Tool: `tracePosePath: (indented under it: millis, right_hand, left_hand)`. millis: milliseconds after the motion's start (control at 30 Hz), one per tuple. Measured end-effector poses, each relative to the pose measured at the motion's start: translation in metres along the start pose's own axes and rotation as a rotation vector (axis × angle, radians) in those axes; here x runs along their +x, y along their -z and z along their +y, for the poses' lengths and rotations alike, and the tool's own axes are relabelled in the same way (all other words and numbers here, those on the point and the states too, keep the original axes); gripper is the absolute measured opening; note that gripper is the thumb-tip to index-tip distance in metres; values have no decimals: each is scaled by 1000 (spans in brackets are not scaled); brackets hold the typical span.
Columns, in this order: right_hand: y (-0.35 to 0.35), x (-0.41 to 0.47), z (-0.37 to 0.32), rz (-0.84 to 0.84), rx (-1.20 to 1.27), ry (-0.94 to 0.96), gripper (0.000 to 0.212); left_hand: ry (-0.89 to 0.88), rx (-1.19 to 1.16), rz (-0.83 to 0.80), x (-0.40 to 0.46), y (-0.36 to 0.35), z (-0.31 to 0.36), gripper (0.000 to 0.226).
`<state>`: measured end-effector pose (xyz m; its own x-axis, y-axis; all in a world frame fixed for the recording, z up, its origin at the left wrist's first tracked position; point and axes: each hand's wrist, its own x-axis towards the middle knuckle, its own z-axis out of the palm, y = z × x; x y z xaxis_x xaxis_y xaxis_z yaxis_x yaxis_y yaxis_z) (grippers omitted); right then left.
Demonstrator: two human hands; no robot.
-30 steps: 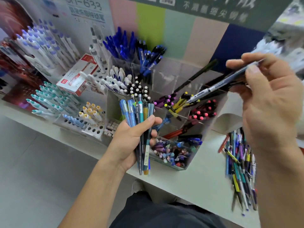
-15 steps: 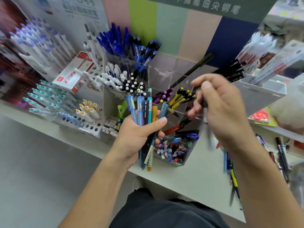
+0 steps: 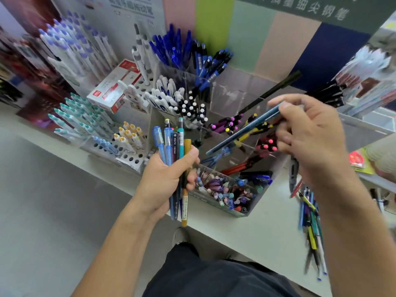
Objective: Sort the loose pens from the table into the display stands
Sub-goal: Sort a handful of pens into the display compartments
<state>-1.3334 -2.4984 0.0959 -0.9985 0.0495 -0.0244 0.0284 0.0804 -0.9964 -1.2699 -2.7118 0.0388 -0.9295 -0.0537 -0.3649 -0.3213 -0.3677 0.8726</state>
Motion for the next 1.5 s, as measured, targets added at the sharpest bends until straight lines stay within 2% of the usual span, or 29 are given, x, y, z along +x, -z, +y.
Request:
tracePosePath:
  millis: [100, 233, 433, 500, 600, 667, 767, 867, 933, 1000, 1067, 1200, 1267, 1300, 1333, 1400, 1433, 1500]
  right_hand:
    - [16, -11, -10, 8, -331, 289, 17]
    - [2, -30, 11, -5, -665, 389, 11]
    - [11, -35, 32, 54, -666, 258, 13]
    - [26, -36, 24, 87, -681, 275, 13]
    - [47, -42, 14, 170, -715, 339, 12]
    - [49, -47, 18, 144, -787, 358, 12]
    - [44, -52, 34, 70, -819, 354, 12]
    - [44, -54, 40, 95, -769, 333, 13]
    - [47, -54, 38, 98, -782, 335, 12]
    - [51, -53, 38, 100, -805, 350, 11]
    - [55, -48, 44, 66, -829, 304, 11]
    - [44, -40, 70, -222, -1011, 29, 29]
    - [38, -42, 75, -238, -995, -19, 39]
    - [36, -43, 70, -198, -956, 19, 40]
    - [36, -43, 62, -130, -896, 79, 37]
    - [35, -43, 40, 17, -698, 182, 17]
    - [33, -42, 31, 23, -549, 159, 12]
    - [22, -39, 18, -114, -265, -28, 21]
  left_hand:
    - [35, -57, 57, 1, 15, 0, 7]
    - [47, -111, 108, 7, 23, -5, 14]
    - [76, -6, 26, 6, 22, -19, 10]
    - [95, 4, -22, 6, 15, -25, 10]
    - [114, 21, -75, 8, 2, -32, 28]
    - [120, 32, -95, 10, -8, -33, 23]
    - [123, 25, -68, 15, -15, -33, 27]
    - [124, 17, 18, 22, -8, -29, 41]
    - [128, 38, 33, 22, 1, -26, 34]
    - [145, 56, 18, 21, 8, -23, 15]
    - [177, 65, -8, 20, 10, -24, 10]
    - [242, 64, -52, 16, 1, -30, 17]
    - [264, 35, -65, 13, -6, -31, 25]
    - [270, 17, -74, 11, -9, -31, 32]
    - [268, -2, -87, 10, -10, -30, 39]
    - [248, -42, -132, 6, -14, -27, 45]
    - [230, -56, -159, 4, -16, -24, 44]
    - [184, -51, -198, 0, -20, -19, 39]
